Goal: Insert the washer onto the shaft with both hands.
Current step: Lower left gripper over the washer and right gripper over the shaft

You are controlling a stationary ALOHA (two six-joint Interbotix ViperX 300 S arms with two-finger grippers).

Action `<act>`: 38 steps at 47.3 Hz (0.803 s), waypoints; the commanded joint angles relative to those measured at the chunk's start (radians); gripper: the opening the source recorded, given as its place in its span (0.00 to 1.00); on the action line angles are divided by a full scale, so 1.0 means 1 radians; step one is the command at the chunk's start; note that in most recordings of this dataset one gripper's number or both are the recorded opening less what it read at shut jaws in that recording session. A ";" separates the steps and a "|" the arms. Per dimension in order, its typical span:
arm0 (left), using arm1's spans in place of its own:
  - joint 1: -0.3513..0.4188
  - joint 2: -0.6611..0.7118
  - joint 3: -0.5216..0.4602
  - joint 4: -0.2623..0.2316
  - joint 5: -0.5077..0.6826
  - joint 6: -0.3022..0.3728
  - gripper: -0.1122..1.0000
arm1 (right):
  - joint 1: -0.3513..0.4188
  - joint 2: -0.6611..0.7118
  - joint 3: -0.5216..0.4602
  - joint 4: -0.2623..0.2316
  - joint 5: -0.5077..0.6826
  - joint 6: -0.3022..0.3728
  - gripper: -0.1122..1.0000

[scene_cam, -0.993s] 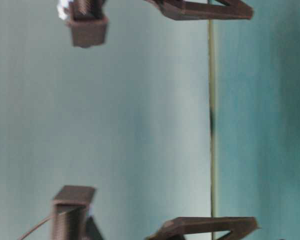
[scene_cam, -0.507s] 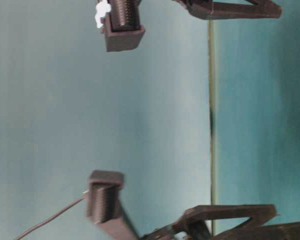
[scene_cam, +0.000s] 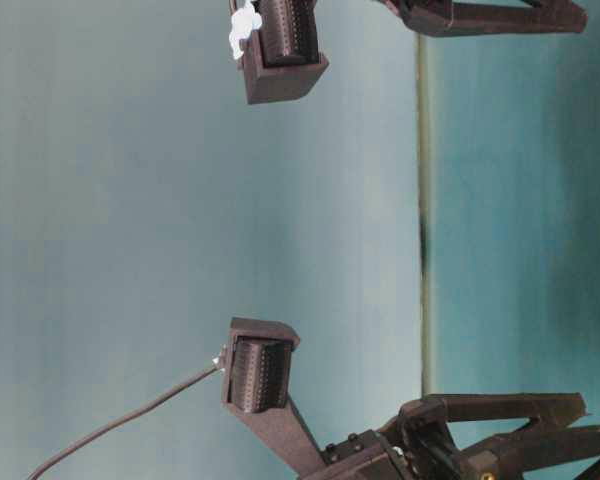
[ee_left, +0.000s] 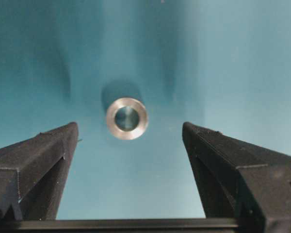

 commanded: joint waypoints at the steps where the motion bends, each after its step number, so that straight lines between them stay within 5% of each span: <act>1: 0.003 0.006 -0.006 0.003 -0.015 0.000 0.91 | -0.008 0.000 -0.002 0.002 -0.014 0.008 0.87; 38: 0.005 0.054 0.000 0.003 -0.046 -0.002 0.91 | -0.014 0.023 0.021 0.002 -0.040 0.008 0.87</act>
